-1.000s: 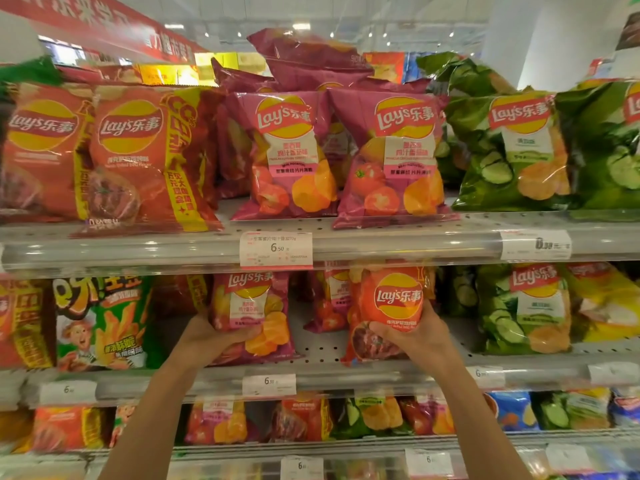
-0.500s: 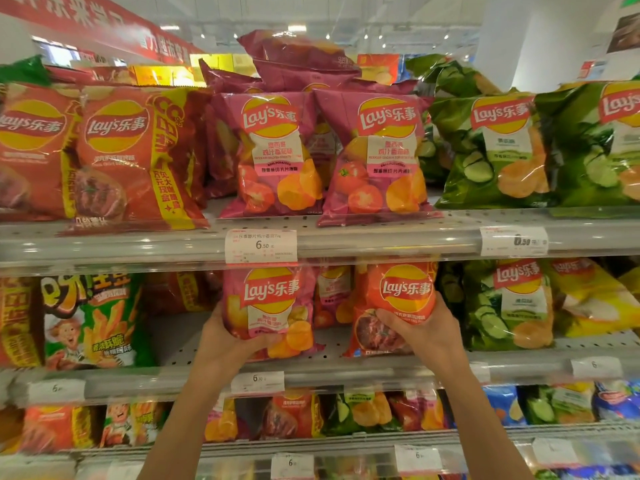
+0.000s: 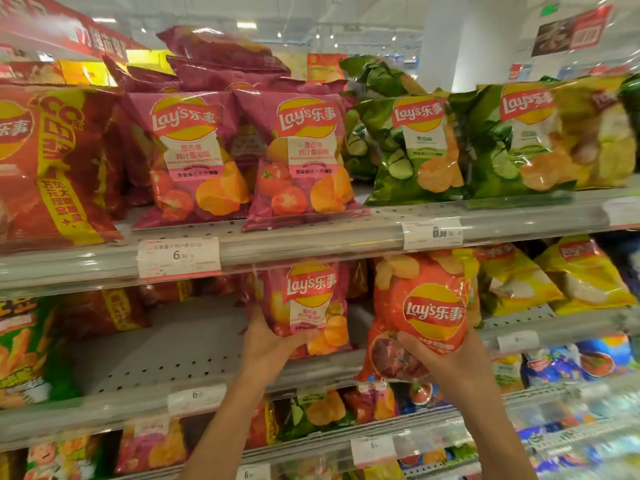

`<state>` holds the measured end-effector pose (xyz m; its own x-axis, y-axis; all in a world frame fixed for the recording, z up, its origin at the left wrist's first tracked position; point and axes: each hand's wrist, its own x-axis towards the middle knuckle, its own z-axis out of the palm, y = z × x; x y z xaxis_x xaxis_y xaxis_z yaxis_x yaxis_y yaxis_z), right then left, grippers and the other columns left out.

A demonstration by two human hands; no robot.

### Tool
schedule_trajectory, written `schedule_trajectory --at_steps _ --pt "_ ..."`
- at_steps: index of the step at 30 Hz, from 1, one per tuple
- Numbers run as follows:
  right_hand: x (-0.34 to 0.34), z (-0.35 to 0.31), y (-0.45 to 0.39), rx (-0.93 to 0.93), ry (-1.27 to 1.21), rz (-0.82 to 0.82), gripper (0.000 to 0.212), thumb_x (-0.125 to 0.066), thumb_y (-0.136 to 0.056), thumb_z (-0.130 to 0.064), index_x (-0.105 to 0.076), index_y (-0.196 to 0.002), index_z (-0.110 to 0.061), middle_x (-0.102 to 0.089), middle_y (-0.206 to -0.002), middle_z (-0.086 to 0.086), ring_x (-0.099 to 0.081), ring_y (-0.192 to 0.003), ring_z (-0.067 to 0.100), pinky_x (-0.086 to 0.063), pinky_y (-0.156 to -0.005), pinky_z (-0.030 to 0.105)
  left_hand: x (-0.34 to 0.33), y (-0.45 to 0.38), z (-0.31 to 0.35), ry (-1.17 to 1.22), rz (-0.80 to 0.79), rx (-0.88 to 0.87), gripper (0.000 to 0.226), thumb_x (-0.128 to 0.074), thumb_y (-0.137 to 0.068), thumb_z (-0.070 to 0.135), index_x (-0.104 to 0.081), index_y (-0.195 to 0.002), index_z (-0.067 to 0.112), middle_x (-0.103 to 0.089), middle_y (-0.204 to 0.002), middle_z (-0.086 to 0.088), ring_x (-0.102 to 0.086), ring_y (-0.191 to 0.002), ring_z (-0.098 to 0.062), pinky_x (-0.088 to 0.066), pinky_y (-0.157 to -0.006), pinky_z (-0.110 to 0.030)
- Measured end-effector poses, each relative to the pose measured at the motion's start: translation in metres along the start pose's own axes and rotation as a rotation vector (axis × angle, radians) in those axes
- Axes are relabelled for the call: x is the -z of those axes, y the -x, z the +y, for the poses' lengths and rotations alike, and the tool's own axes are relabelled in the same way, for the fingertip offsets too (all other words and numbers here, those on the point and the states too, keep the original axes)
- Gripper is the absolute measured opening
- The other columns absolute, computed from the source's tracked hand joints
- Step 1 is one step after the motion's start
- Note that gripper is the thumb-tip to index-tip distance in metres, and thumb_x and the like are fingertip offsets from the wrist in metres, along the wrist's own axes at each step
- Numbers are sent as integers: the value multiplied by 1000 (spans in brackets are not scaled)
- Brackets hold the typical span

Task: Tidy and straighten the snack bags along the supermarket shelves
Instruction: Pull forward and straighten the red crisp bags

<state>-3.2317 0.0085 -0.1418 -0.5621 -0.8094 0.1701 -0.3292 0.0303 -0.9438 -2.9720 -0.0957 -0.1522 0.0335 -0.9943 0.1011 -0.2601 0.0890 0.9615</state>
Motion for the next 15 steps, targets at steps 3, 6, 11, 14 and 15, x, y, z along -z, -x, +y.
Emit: schedule_trajectory --at_steps 3,6,11,14,15 --pt "7 6 7 11 -20 3 103 -84 -40 -69 -50 -130 -32 -66 -103 -18 -64 -91 5 -54 -79 30 -12 -4 0 -47 -38 -9 93 -95 -56 38 -47 -134 23 -68 -120 5 -63 -112 -14 -49 -99 -36" --pt "7 9 12 12 -38 -34 104 -85 -42 -69 -52 -133 -32 -67 -106 -18 -63 -92 -1 -50 -72 20 -18 -6 1 -126 -141 -56 74 -86 -70 39 -45 -131 29 -65 -121 11 -61 -109 -5 -45 -90 -18" --pt "1 7 20 2 -45 -100 103 -85 -40 -71 -52 -131 -37 -69 -109 -15 -66 -97 5 -52 -75 23 -22 -6 4 -255 -282 -62 77 -69 -85 46 -31 -148 23 -51 -142 5 -48 -131 -13 -38 -109 -30" --pt "-4 3 25 -9 -60 -151 105 -84 -38 -73 -50 -130 -37 -68 -111 -15 -65 -98 6 -53 -78 26 -19 -2 12 -341 -308 -55 83 -61 -83 59 -29 -151 24 -49 -147 3 -44 -137 -20 -37 -114 -43" --pt "-5 1 28 -6 -64 -163 104 -84 -37 -73 -50 -129 -38 -68 -110 -16 -65 -97 4 -53 -77 25 -16 2 13 -388 -291 -60 81 -57 -83 63 -31 -151 27 -50 -146 4 -45 -136 -20 -38 -113 -45"
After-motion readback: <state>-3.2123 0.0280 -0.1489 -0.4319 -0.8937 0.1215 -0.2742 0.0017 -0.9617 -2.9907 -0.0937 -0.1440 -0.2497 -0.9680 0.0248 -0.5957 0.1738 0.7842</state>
